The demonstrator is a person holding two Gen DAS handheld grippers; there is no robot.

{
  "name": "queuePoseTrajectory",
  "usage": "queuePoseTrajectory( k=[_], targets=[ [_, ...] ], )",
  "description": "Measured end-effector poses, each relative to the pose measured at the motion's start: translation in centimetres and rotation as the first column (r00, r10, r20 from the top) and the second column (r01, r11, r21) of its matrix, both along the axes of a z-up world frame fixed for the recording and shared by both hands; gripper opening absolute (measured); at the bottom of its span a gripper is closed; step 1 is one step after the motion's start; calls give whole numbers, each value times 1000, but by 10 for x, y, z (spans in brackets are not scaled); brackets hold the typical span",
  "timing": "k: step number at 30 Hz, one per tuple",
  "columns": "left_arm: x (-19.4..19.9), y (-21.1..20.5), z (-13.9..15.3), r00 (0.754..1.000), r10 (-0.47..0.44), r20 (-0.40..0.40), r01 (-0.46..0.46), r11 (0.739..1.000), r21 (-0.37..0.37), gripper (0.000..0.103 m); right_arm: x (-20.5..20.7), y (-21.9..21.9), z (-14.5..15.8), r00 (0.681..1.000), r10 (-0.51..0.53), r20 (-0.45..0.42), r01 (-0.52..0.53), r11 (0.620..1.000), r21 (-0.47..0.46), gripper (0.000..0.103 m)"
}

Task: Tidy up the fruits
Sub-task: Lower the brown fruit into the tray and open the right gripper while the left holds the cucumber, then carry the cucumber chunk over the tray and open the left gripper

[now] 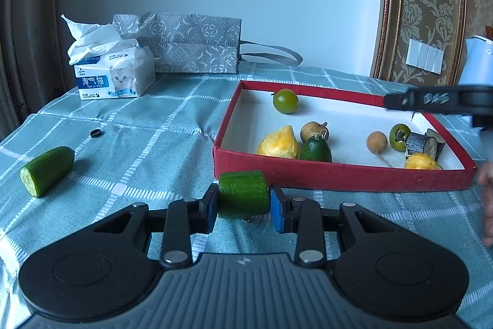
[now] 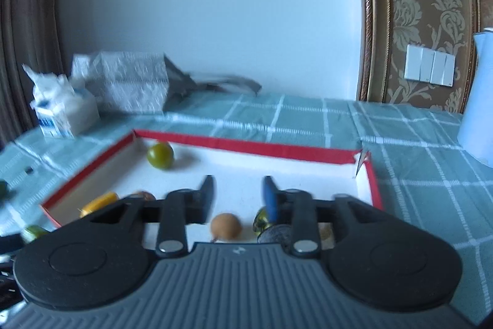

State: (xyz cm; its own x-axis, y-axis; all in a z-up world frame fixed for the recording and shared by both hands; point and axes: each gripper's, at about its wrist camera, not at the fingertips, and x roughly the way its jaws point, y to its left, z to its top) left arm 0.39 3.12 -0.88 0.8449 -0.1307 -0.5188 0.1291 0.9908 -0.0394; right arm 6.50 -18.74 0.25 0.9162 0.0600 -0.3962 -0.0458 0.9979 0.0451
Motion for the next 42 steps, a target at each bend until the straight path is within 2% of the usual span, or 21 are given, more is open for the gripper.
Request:
queuePoseTrajectory(
  k=[2, 4, 6, 7, 11, 14, 16, 19, 21, 23, 42],
  targets=[
    [-1, 1, 0, 1000, 3, 5, -3, 1000, 0, 33, -12, -3, 7, 999, -16, 34, 17, 1000, -3, 45],
    [0, 1, 0, 1000, 5, 3, -5, 1000, -1, 33, -28, -8, 12, 998, -6, 61, 4, 1000, 31, 45],
    [-1, 1, 0, 1000, 6, 6, -6, 1000, 2, 33, -47, -9, 11, 998, 18, 62, -20, 999, 43, 45],
    [-1, 1, 0, 1000, 6, 10, -6, 1000, 2, 33, -58, -9, 9, 998, 29, 64, -31, 999, 34, 45],
    [0, 1, 0, 1000, 8, 15, -8, 1000, 9, 33, -99, -10, -13, 997, 47, 54, -50, 998, 49, 61],
    [-3, -1, 1, 1000, 7, 27, -8, 1000, 18, 33, -116, -11, -28, 998, 62, 25, -64, 996, 67, 60],
    [-3, -3, 1, 1000, 8, 28, -9, 999, 31, 33, -123, -10, -28, 996, 69, 51, -72, 996, 61, 60],
    [-5, -4, 3, 999, 19, 39, -21, 999, 46, 33, -123, -7, -29, 995, 86, 57, -89, 995, 49, 61],
    [-6, -7, 4, 999, 23, 44, -26, 998, 59, 33, -122, -8, -29, 995, 85, 56, -88, 995, 54, 72],
    [-7, -10, 6, 999, 23, 45, -26, 998, 62, 33, -123, -10, -29, 995, 79, 60, -83, 995, 64, 77],
    [-2, -59, 39, 995, -32, 98, 21, 994, 107, 33, -117, -20, -31, 996, 79, 30, -83, 987, 138, 77]
  ],
)
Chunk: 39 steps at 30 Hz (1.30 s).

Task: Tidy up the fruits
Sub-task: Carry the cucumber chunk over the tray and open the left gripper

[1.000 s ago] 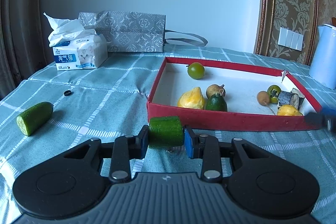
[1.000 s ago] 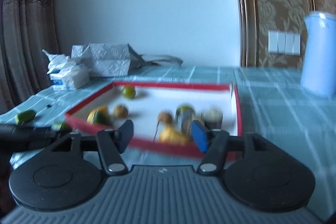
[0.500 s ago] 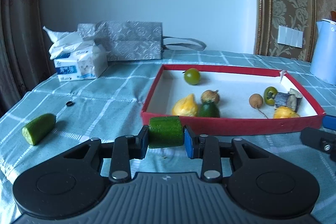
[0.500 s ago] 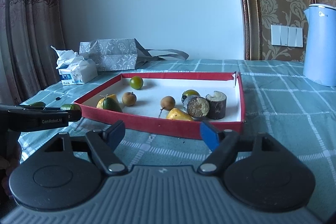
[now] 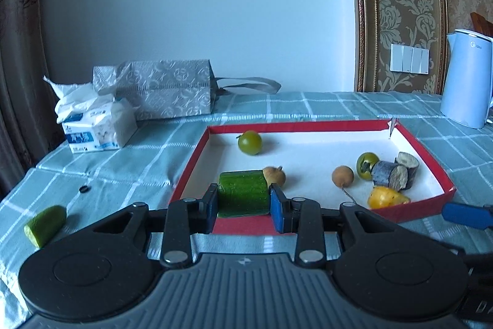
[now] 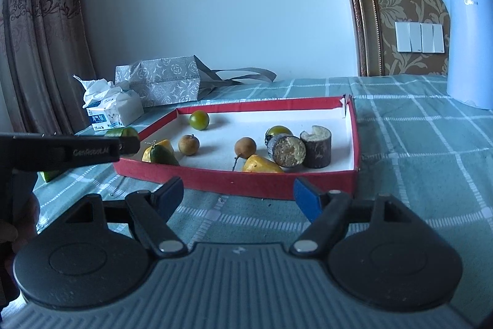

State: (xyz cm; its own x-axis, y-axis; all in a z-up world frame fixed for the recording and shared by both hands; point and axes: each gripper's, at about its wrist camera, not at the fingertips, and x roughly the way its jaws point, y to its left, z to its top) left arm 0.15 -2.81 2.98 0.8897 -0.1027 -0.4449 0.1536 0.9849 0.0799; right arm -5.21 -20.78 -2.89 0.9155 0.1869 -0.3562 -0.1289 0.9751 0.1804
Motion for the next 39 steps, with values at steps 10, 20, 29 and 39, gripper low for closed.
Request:
queuePoseTrajectory(
  k=[10, 20, 29, 39],
  targets=[
    [8, -15, 8, 1000, -4, 17, 3, 1000, 19, 33, 1, -2, -1, 1000, 0, -6, 0, 1000, 14, 77],
    [19, -23, 4, 1000, -7, 0, 7, 1000, 25, 33, 1, -3, -1, 1000, -2, -10, 2, 1000, 22, 77],
    [51, -32, 6, 1000, -1, -8, 1, 1000, 27, 33, 3, -4, -1, 1000, -1, -16, 1, 999, 35, 77],
    [84, -36, -6, 999, 24, -25, -23, 1000, 19, 53, 6, -8, -3, 999, -2, -33, 4, 999, 54, 82]
  ],
)
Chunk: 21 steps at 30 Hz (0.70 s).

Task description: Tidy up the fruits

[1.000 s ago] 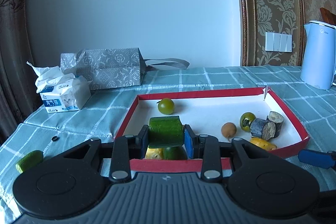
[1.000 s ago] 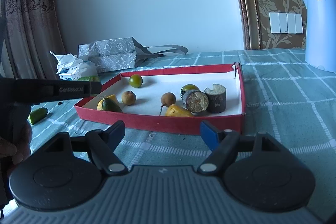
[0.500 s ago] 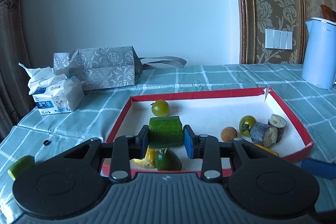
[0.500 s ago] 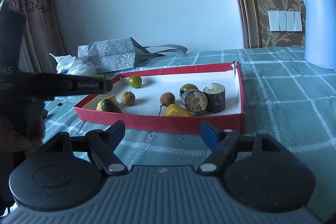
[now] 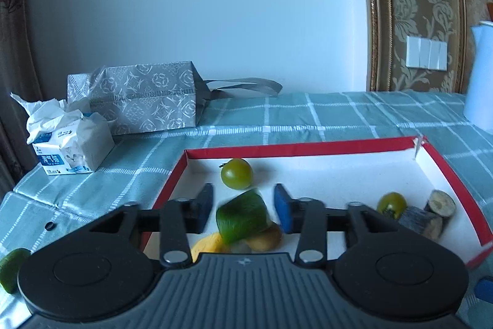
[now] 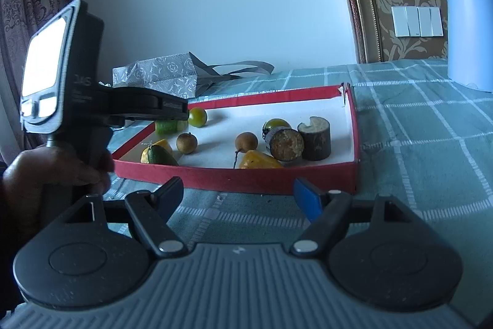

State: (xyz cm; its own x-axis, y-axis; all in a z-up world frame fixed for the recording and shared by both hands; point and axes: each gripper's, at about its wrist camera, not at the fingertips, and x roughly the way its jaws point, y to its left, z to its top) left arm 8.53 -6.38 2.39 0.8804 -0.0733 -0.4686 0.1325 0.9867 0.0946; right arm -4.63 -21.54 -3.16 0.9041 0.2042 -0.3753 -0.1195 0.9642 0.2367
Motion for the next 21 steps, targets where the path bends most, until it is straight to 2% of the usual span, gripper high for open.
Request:
queuePoseTrajectory(
  k=[3, 6, 10, 13, 18, 21],
  targets=[
    [1, 5, -1, 1000, 14, 12, -14, 1000, -27, 75, -1, 2, 1, 1000, -1, 5, 1, 1000, -12, 85],
    [-2, 11, 3, 999, 26, 21, -25, 998, -52, 83, -1, 4, 1, 1000, 1, 7, -1, 1000, -23, 91],
    [-13, 19, 12, 999, 31, 28, -28, 996, -85, 87, -2, 2, 2, 1000, -8, 17, 9, 1000, -21, 95],
    [-24, 26, 18, 999, 17, 46, -12, 994, -106, 97, -1, 1, 2, 1000, -16, 15, 16, 1000, -16, 98],
    [-41, 57, 22, 998, -44, 51, 55, 973, -226, 98, -2, -3, 1, 999, -38, 11, 38, 999, 8, 101],
    [-52, 80, 24, 998, -15, 61, 32, 961, -275, 98, -2, -7, 1, 999, -48, 6, 48, 998, 30, 103]
  ],
)
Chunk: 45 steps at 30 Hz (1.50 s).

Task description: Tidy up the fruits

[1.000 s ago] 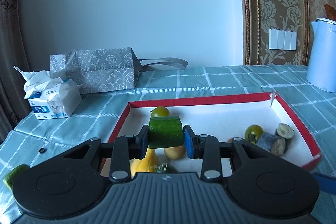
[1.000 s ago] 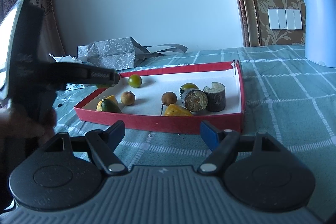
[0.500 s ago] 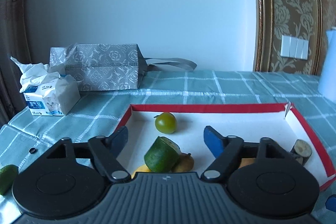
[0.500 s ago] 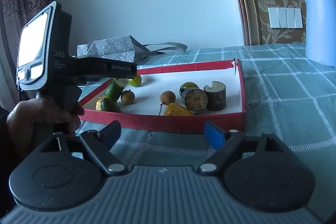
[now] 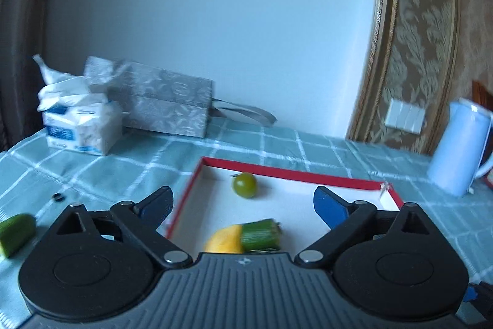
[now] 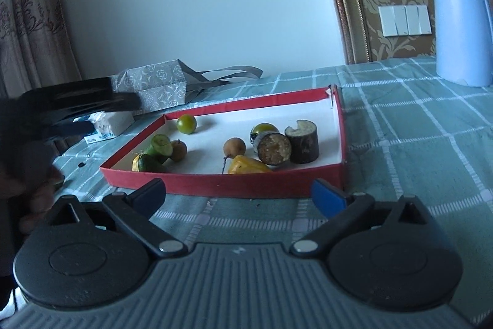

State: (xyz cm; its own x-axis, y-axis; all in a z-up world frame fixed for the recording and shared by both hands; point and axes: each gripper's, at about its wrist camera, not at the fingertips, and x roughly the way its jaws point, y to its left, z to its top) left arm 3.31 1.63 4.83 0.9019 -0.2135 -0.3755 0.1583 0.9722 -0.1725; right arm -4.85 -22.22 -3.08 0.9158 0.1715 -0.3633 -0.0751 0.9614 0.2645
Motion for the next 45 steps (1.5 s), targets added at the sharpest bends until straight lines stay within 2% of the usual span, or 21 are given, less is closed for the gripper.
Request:
queuePoseTrajectory(
  k=[4, 9, 11, 14, 18, 21, 25, 30, 34, 41, 45],
  targets=[
    [-19, 23, 3, 997, 82, 14, -82, 997, 6, 98, -2, 2, 2, 1000, 1, 9, -1, 1000, -12, 103],
    [-47, 20, 2, 992, 114, 45, -118, 988, 101, 98, -10, 17, 12, 997, -46, 70, 52, 995, -80, 103],
    [-56, 14, 0, 994, 102, 48, -107, 986, 125, 98, -10, 24, 16, 994, -82, 74, 89, 992, -95, 103],
    [-68, 4, -6, 997, 62, 42, -68, 986, 155, 98, -6, 39, 18, 989, -131, 74, 141, 976, -164, 103],
    [-77, -8, -13, 999, 44, 21, -47, 981, 187, 99, -1, 55, 17, 985, -162, 58, 171, 957, -236, 103],
    [-81, -9, -15, 998, 58, 10, -59, 982, 177, 103, 2, 64, 15, 983, -176, 50, 183, 947, -263, 103],
    [-83, -5, -15, 997, 77, -9, -74, 982, 172, 103, 5, 71, 13, 983, -180, 35, 183, 948, -259, 103],
    [-85, 4, -15, 995, 101, 5, -101, 978, 181, 103, 5, 75, 11, 987, -160, 24, 161, 959, -234, 103],
    [-87, 9, -13, 996, 85, 7, -85, 982, 170, 103, 5, 80, 12, 986, -163, 34, 166, 954, -251, 103],
    [-85, 11, -15, 993, 117, -14, -113, 977, 179, 103, 5, 83, 12, 986, -162, 39, 167, 953, -254, 103],
    [-85, 17, -14, 994, 113, -11, -110, 983, 145, 103, 4, 81, 13, 986, -161, 46, 167, 956, -242, 103]
  ],
)
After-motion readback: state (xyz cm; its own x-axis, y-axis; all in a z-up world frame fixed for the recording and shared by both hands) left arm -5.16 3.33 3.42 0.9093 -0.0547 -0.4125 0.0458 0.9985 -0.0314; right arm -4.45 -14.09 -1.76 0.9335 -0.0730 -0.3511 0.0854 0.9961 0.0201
